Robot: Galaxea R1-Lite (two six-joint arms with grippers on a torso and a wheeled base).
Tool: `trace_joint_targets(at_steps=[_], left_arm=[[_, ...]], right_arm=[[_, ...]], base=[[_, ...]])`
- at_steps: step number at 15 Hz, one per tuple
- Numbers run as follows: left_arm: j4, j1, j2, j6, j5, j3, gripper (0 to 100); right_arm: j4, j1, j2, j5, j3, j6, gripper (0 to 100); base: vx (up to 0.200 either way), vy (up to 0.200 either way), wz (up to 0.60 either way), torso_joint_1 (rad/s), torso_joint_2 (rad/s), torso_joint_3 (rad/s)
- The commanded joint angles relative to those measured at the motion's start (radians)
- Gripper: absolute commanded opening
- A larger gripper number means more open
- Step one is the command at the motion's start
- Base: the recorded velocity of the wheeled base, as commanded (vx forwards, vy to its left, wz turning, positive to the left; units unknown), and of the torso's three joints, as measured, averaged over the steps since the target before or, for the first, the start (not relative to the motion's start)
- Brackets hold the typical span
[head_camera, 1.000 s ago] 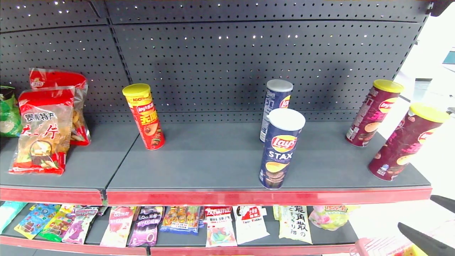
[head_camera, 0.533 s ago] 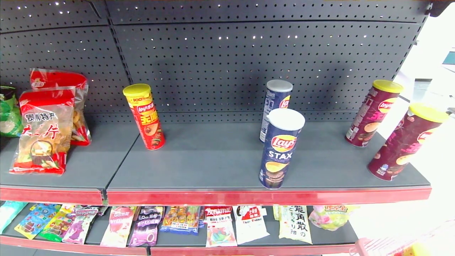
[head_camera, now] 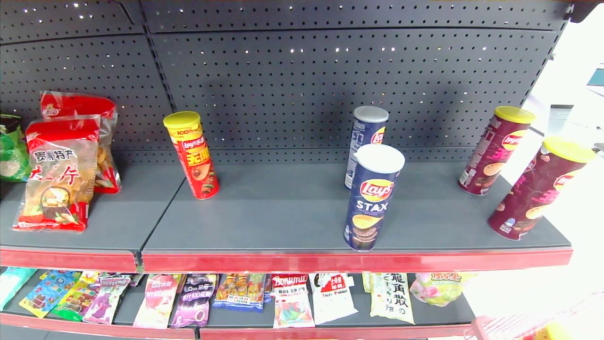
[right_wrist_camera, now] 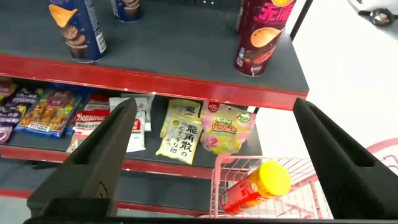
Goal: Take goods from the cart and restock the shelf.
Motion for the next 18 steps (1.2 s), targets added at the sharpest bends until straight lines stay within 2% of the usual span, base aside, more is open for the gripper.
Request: trace_joint_targets(at_steps=[1,3,10,18], left_arm=[[0.000,0.000,0.000,0.001,0.000,0.000,100],[0.000,0.000,0.000,0.001,0.000,0.000,100],[0.000,0.000,0.000,0.001,0.000,0.000,100],[0.000,0.000,0.000,-0.001,0.000,0.000,100]], right_arm=[[0.005,0.000,0.007,0.002,0.007,0.001,100],[0.010,0.000,0.010,0.002,0.005,-0.001,100],[0.008,0.003,-0.004,0.000,0.039,-0.019,100],[0.007,0.006,0.012,0.000,0.042,-0.035,100]], base=[[-0.200,0.000,0.00,0.002,0.00,0.002],[-0.200,0.000,0.00,0.007,0.01,0.002],[0.000,0.000,0.00,0.000,0.00,0.000],[0.000,0.000,-0.60,0.001,0.00,0.001]])
